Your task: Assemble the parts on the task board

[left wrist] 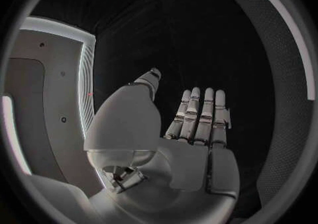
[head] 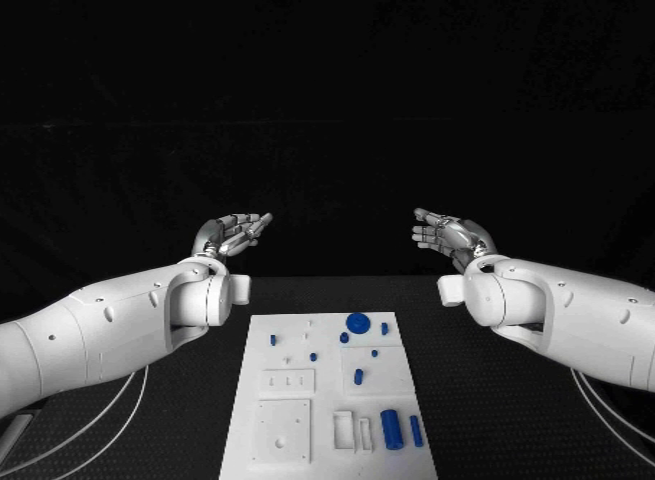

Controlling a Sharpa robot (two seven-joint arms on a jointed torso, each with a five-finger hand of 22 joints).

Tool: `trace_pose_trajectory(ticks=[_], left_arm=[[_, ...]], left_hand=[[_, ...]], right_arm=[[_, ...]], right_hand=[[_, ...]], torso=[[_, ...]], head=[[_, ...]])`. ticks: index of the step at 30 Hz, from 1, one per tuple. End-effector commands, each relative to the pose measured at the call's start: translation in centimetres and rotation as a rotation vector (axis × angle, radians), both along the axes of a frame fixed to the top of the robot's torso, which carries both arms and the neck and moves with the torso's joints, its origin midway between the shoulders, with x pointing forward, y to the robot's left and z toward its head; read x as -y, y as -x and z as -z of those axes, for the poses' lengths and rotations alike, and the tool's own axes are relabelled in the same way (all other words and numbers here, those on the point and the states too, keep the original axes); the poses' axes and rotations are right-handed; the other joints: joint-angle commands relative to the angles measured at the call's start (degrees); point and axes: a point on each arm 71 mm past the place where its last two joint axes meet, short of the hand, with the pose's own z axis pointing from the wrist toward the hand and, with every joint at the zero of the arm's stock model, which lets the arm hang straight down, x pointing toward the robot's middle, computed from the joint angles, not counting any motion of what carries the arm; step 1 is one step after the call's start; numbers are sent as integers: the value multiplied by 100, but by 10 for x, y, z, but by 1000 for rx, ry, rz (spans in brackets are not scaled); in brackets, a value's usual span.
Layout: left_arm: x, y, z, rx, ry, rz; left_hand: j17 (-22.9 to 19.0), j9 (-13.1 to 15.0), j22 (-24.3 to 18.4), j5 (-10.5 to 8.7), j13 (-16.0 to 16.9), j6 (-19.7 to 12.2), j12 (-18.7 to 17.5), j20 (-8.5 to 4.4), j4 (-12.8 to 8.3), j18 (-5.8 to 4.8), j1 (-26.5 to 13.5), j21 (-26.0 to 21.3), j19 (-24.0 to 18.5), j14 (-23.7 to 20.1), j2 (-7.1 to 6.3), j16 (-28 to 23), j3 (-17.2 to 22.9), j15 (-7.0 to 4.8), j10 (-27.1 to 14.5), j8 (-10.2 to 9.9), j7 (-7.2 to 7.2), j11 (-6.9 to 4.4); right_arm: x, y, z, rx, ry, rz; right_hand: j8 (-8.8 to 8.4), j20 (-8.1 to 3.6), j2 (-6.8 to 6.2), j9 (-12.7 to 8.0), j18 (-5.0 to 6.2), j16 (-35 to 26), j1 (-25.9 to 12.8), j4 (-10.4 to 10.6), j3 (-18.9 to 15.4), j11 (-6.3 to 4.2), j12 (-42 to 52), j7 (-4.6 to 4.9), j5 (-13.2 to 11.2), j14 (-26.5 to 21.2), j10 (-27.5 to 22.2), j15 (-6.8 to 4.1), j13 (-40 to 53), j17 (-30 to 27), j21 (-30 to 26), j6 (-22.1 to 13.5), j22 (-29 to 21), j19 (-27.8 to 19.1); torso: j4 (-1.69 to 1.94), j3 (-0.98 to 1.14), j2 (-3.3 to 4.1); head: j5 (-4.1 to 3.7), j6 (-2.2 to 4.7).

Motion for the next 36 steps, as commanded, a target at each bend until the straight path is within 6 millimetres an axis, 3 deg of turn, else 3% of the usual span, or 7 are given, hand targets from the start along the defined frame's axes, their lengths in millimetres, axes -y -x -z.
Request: trace_pose_trajectory(ticks=[1,10,12,15,16,21,36], left_arm=[[0,-11,-3,-78,38,76],[-5,-20,-9,-82,27,74],[-6,-16,-9,-86,36,101],[-8,-13,-11,-58,23,114],[-7,-13,-12,-49,16,116],[-9,-9,-12,-48,18,142],[3,25,-22,-12,-31,287]], left_hand=[[22,16,40,15,5,36,32,8,25,-41,56,34,29,37,-12,22,15,5,41,24,9,7],[28,25,52,12,7,41,36,7,22,-41,55,40,27,39,-7,28,34,7,48,30,19,15],[36,36,65,9,11,56,44,1,20,-41,57,50,33,53,2,41,45,9,66,41,37,28],[164,154,155,124,144,455,350,-123,-29,26,183,218,312,512,164,323,36,100,701,262,307,217],[228,197,184,224,198,658,489,-198,-36,101,256,325,564,778,231,480,-11,64,1017,358,421,287],[277,171,91,310,112,892,409,-295,-11,218,653,300,1060,1084,412,626,-422,-23,1343,327,327,200],[370,126,67,388,33,1193,308,-394,-8,230,1371,281,1385,1468,562,747,-788,-121,1732,261,277,146]], right_arm=[[-3,-8,0,-122,-7,-178],[8,-18,-7,-156,13,-208],[9,-24,-9,-79,176,-217],[9,-26,-11,-30,273,-221],[9,-27,-12,-19,300,-222],[5,-30,-14,52,469,-258],[-41,-23,-17,285,1022,-476]], right_hand=[[38,-7,3,21,85,33,88,-66,20,14,43,234,10,51,62,7,7,25,20,37,69,43],[157,-16,-21,54,133,134,391,-421,22,16,85,232,10,195,287,42,24,85,8,130,147,179],[270,-38,-61,92,218,233,535,-566,81,52,173,274,13,380,534,155,54,127,51,322,152,387],[410,-51,-129,128,352,383,743,-777,203,53,278,296,35,685,884,174,82,187,94,601,119,715],[457,-48,-155,134,398,429,796,-822,266,41,321,295,45,790,1036,129,93,207,101,718,99,828],[587,-35,-202,127,569,588,966,-997,461,-121,412,231,17,1180,1524,-21,120,313,130,1139,39,1219],[708,33,-273,67,1114,973,1217,-1234,928,-482,416,24,-117,2333,2553,-556,169,845,382,2051,-115,2461]], torso=[[0,-1,1],[0,-1,1],[-4,-18,8],[-5,-24,14],[-2,-30,23],[51,-38,72],[230,-24,468]], head=[[0,1],[0,1],[51,-69],[44,-57],[39,-56],[30,-70],[-88,-35]])
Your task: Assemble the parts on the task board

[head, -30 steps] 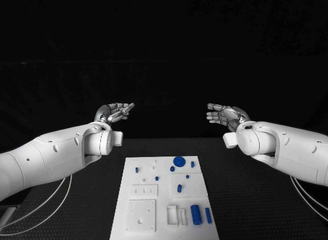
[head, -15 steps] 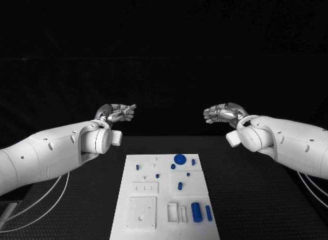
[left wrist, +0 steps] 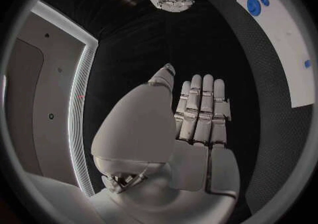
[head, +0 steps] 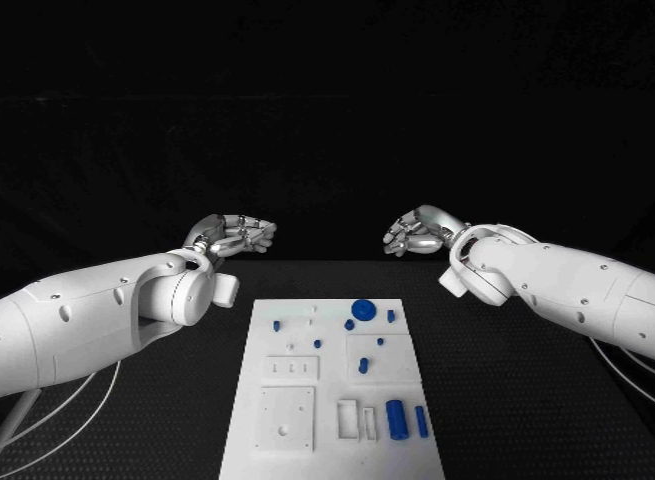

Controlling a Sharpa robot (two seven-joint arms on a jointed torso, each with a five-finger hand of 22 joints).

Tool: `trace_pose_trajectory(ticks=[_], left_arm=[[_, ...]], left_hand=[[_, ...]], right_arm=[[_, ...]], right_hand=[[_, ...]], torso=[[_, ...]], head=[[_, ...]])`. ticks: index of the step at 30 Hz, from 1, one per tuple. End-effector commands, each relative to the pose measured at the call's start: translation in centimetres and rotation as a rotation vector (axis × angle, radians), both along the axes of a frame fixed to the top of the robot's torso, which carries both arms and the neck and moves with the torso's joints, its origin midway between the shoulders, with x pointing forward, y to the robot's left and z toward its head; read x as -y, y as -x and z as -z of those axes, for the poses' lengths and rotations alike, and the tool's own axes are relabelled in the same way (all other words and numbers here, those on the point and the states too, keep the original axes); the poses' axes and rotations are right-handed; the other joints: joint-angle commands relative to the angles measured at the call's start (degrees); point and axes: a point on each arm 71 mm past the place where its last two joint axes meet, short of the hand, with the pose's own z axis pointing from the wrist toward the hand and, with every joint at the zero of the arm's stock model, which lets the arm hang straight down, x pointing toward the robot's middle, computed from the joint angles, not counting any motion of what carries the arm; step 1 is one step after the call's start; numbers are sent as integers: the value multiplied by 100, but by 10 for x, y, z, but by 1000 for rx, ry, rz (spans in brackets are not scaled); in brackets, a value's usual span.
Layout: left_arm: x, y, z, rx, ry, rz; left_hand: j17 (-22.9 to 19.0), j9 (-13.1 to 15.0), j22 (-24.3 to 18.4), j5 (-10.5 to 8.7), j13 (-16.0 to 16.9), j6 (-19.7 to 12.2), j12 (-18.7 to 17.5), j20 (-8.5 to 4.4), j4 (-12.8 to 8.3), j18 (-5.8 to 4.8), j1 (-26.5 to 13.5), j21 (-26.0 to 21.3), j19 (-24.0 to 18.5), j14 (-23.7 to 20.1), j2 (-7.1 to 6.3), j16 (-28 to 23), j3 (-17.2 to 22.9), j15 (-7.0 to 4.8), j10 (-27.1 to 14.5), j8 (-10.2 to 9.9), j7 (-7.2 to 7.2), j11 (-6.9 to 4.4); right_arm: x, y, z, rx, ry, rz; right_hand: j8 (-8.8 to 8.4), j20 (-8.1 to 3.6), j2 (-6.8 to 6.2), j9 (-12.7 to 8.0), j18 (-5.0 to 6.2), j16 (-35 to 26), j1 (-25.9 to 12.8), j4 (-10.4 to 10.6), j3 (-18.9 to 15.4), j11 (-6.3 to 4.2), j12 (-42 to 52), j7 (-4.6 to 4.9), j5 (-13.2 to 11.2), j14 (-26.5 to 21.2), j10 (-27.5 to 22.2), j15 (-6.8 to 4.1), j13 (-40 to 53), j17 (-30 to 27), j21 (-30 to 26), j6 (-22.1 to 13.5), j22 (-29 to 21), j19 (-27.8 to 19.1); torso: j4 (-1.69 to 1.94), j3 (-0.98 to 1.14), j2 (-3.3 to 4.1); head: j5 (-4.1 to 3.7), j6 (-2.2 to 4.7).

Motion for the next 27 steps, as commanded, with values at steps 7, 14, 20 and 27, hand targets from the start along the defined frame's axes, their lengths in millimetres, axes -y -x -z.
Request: trace_pose_trajectory(ticks=[7,14,20,27], left_arm=[[3,14,-16,59,-23,87],[11,22,-18,45,9,113],[18,26,-17,38,22,133],[20,25,-16,36,23,138]], left_hand=[[29,-16,2,21,-13,81,-48,-26,10,58,103,-28,96,122,10,46,-132,-22,107,-58,-4,-15],[33,-20,3,17,-15,91,-58,-29,16,56,96,-30,105,136,7,46,-165,-25,122,-66,-10,-20],[33,-24,4,16,-18,93,-69,-30,20,55,84,-32,111,137,14,40,-187,-24,127,-75,-8,-20],[31,-31,4,12,-24,92,-90,-29,19,53,66,-38,112,129,14,25,-223,-16,126,-90,2,-13]], right_arm=[[-34,9,0,222,445,-195],[-51,15,8,255,575,-277],[-54,20,19,242,642,-320],[-57,26,29,217,673,-357]], right_hand=[[-7,-110,-131,-25,118,149,194,-24,22,-101,-83,-63,-99,530,323,-237,-21,283,180,219,-18,588],[-69,-315,-260,-52,118,281,228,-26,-88,-98,-229,-70,-86,1017,403,-462,-82,592,348,259,-13,1138],[-147,-476,-357,-86,118,347,200,-26,-319,-33,-419,-106,83,1278,215,-523,-157,903,531,189,86,1521],[-187,-508,-407,-103,118,343,197,-26,-430,-22,-431,-114,95,1328,129,-522,-165,1077,556,142,126,1583]], torso=[[193,3,391],[286,-44,598],[324,-82,741],[415,-157,868]], head=[[-105,79],[-187,115],[-283,122],[-380,183]])
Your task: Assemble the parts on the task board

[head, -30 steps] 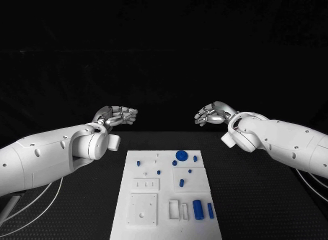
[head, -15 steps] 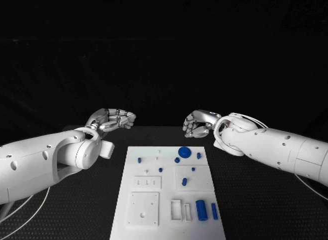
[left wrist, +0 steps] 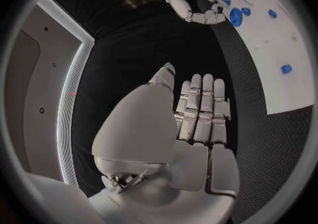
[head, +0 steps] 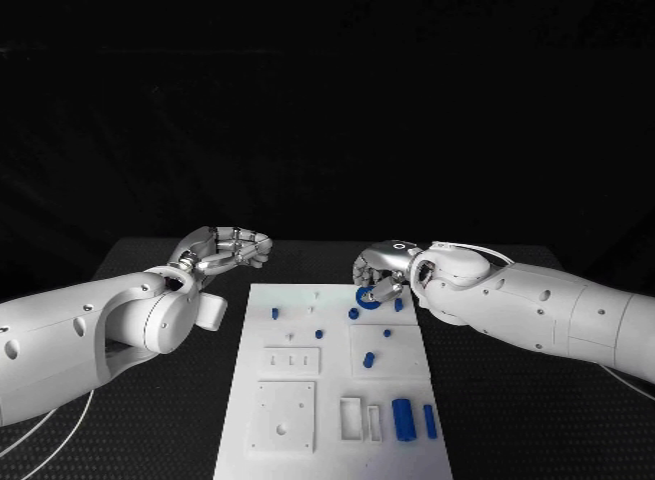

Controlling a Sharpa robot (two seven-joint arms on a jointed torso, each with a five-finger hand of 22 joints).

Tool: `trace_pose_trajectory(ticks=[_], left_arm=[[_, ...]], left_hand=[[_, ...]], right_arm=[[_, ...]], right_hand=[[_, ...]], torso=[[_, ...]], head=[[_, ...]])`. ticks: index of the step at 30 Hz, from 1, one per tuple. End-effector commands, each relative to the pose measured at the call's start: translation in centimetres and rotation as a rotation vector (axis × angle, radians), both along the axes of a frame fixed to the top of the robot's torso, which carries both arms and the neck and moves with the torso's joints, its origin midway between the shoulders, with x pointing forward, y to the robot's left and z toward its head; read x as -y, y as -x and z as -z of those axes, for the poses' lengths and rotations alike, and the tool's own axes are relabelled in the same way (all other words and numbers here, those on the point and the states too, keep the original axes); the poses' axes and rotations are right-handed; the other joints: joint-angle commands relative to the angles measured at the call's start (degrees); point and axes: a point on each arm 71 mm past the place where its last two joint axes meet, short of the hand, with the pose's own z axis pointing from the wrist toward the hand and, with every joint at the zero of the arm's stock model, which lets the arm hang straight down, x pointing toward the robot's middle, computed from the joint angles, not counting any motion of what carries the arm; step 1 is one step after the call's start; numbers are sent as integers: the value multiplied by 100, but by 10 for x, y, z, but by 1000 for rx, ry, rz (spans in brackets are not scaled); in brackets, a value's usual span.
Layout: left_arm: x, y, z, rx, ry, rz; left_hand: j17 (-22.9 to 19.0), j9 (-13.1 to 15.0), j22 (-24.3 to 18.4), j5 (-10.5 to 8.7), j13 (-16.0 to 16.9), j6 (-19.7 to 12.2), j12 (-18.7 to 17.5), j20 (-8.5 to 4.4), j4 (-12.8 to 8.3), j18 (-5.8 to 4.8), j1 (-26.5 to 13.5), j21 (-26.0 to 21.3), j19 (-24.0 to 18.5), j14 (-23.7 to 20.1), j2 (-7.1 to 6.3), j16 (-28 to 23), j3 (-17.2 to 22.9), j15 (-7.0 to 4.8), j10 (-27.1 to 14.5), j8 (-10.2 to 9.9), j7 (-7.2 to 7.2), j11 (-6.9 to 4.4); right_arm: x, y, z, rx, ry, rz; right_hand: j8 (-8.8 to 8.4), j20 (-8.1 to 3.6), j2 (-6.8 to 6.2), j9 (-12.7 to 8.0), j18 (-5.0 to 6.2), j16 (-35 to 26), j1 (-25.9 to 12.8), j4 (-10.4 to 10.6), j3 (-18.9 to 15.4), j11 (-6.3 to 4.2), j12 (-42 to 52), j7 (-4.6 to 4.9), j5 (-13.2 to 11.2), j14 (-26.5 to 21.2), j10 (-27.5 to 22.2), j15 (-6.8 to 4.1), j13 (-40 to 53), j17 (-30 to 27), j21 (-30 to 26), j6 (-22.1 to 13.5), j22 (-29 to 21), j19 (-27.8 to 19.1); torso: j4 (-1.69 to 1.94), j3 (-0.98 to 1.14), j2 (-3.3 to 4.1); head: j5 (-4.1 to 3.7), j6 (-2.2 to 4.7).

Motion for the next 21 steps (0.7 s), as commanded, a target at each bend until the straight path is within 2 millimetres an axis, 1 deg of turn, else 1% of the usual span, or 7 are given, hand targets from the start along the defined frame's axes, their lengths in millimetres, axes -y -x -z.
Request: trace_pose_trajectory(ticks=[1,2,4,8,11,13,21], left_arm=[[3,0,-1,9,15,22],[2,1,-1,8,15,22],[2,1,-1,8,15,23],[2,1,-1,8,16,24],[3,1,-1,7,16,27],[3,1,-1,6,16,28],[4,1,-1,4,17,32]], left_hand=[[5,-6,3,13,-6,32,-40,1,-2,60,2,-39,42,20,4,-1,-29,19,37,-30,21,20],[5,-6,3,13,-7,32,-41,1,-2,60,2,-39,41,19,4,-2,-31,19,37,-31,21,20],[4,-7,3,13,-7,32,-43,2,-2,60,1,-40,41,16,5,-5,-34,20,37,-33,21,19],[3,-9,3,13,-9,33,-50,3,-3,60,0,-42,41,13,4,-10,-42,22,35,-37,21,20],[3,-9,3,13,-9,33,-50,3,-2,60,0,-43,40,12,4,-10,-43,22,35,-37,21,20],[3,-11,3,13,-10,31,-56,5,-1,59,-4,-44,40,10,4,-13,-49,23,34,-41,23,22],[2,-15,3,12,-11,28,-67,7,0,60,-12,-48,39,7,6,-21,-64,27,32,-50,29,26]], right_arm=[[-3,4,6,-13,78,-30],[-4,5,6,-14,79,-36],[-6,7,7,-16,80,-42],[-10,10,10,-18,87,-59],[-12,12,10,-16,89,-65],[-12,12,10,-14,89,-68],[-13,12,13,-10,119,-71]], right_hand=[[-47,15,-75,-13,119,-4,-19,-1,-67,20,-32,-10,7,28,-98,27,-16,60,9,-66,10,17],[-51,14,-79,-15,119,-5,-19,0,-75,24,-31,-10,8,33,-110,28,-16,76,12,-71,14,22],[-53,9,-79,-15,119,-3,-17,0,-88,21,-21,-11,11,49,-108,25,-11,107,23,-71,26,40],[-50,-6,-65,-14,119,1,-6,0,-105,11,-6,-11,11,76,-89,15,-2,168,45,-59,49,74],[-45,-15,-54,-11,119,9,1,0,-109,5,1,-9,4,98,-73,6,3,198,58,-46,60,94],[-36,-29,-35,-7,119,23,13,-1,-112,-8,9,-11,-9,130,-48,-5,9,242,78,-23,78,124],[-15,-53,8,2,119,23,51,1,-78,-36,28,-14,-96,172,39,-32,26,368,108,52,122,168]], torso=[[98,-72,128],[98,-74,137],[99,-82,165],[100,-88,211],[106,-96,244],[108,-99,259],[105,-113,325]], head=[[-92,31],[-94,34],[-85,17],[-53,13],[-65,4],[-72,10],[-87,21]])
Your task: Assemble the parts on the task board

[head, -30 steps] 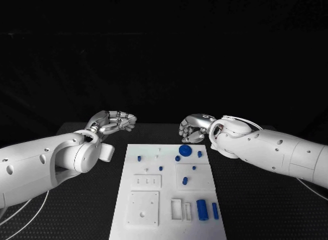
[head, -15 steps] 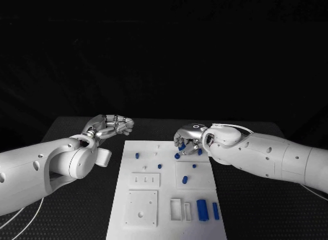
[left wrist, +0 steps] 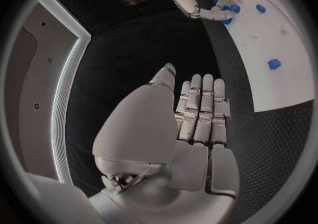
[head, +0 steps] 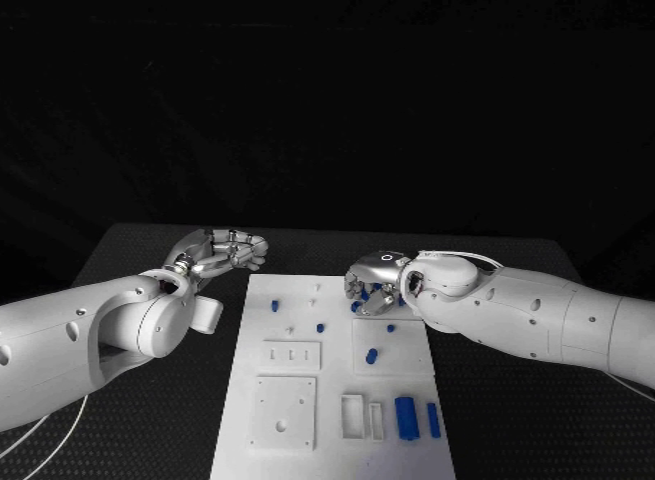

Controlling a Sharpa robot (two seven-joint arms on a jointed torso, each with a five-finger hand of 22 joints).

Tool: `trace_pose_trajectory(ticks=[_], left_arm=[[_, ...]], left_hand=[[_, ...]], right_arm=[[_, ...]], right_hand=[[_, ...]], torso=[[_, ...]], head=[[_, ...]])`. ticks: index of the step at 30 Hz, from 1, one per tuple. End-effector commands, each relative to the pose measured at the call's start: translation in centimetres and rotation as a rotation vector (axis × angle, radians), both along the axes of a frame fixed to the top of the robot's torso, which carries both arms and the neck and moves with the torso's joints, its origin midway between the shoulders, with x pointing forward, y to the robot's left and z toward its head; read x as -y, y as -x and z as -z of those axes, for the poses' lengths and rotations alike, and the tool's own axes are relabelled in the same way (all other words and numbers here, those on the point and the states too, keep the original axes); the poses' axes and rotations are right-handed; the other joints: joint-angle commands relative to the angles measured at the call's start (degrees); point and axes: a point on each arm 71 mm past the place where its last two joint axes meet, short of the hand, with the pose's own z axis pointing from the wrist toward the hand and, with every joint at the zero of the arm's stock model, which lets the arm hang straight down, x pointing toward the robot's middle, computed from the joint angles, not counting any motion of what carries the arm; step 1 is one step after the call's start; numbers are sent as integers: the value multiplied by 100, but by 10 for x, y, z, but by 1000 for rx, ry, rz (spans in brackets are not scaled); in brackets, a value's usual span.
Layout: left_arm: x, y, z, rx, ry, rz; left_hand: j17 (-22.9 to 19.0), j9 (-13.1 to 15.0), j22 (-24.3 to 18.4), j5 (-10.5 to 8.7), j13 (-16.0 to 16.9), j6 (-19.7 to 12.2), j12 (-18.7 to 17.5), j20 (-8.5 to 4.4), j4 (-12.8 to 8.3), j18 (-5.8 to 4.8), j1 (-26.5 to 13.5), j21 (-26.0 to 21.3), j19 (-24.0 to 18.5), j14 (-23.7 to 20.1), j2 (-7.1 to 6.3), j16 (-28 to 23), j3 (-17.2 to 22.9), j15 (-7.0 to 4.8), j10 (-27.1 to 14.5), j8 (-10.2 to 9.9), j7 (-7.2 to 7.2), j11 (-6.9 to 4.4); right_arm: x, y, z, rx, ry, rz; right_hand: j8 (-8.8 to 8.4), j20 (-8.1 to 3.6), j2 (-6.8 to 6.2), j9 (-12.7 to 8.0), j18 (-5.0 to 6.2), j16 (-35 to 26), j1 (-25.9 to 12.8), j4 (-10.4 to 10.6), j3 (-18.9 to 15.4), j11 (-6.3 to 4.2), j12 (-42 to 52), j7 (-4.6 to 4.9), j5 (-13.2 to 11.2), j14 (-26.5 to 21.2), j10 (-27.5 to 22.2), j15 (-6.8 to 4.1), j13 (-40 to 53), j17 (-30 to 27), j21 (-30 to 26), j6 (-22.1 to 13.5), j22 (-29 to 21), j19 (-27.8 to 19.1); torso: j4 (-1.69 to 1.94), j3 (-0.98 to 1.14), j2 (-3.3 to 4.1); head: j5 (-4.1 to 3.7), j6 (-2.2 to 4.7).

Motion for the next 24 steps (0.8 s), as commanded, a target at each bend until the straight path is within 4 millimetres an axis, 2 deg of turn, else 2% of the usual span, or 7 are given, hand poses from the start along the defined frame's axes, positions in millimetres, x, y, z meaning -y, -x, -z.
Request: trace_pose_trajectory(ticks=[1,10,17,24], left_arm=[[4,1,-1,6,14,24],[3,2,-2,5,15,26],[3,2,-2,4,15,27],[4,2,-1,1,16,31]], left_hand=[[3,-10,2,12,-7,28,-26,7,2,64,-12,-26,39,7,6,-21,-36,27,32,-29,29,26],[3,-13,2,12,-8,26,-33,9,2,65,-15,-28,39,7,6,-25,-44,29,31,-35,34,30],[3,-14,3,12,-8,25,-38,10,2,65,-17,-30,38,6,5,-28,-50,30,31,-39,35,31],[3,-17,3,11,-10,21,-48,12,3,66,-22,-32,37,4,5,-33,-59,34,28,-47,41,35]], right_arm=[[0,0,5,2,49,-8],[2,0,9,21,80,-5],[-3,3,11,19,84,-20],[-5,5,16,16,108,-25]], right_hand=[[25,-13,5,11,38,23,50,7,-3,-3,32,3,-51,61,76,-2,14,45,39,58,19,48],[39,-39,19,20,38,31,112,9,101,-38,41,-5,-146,122,180,-33,37,185,76,144,74,99],[45,-52,34,25,38,29,131,16,233,-58,43,-13,-240,160,251,-53,53,281,101,211,113,140],[97,-128,88,70,38,159,47,41,550,-148,88,-87,-470,283,507,-135,141,514,244,432,260,295]], torso=[[3,-8,50],[16,-11,111],[-1,-11,137],[7,-12,152]], head=[[-7,6],[-13,17],[2,21],[1,7]])
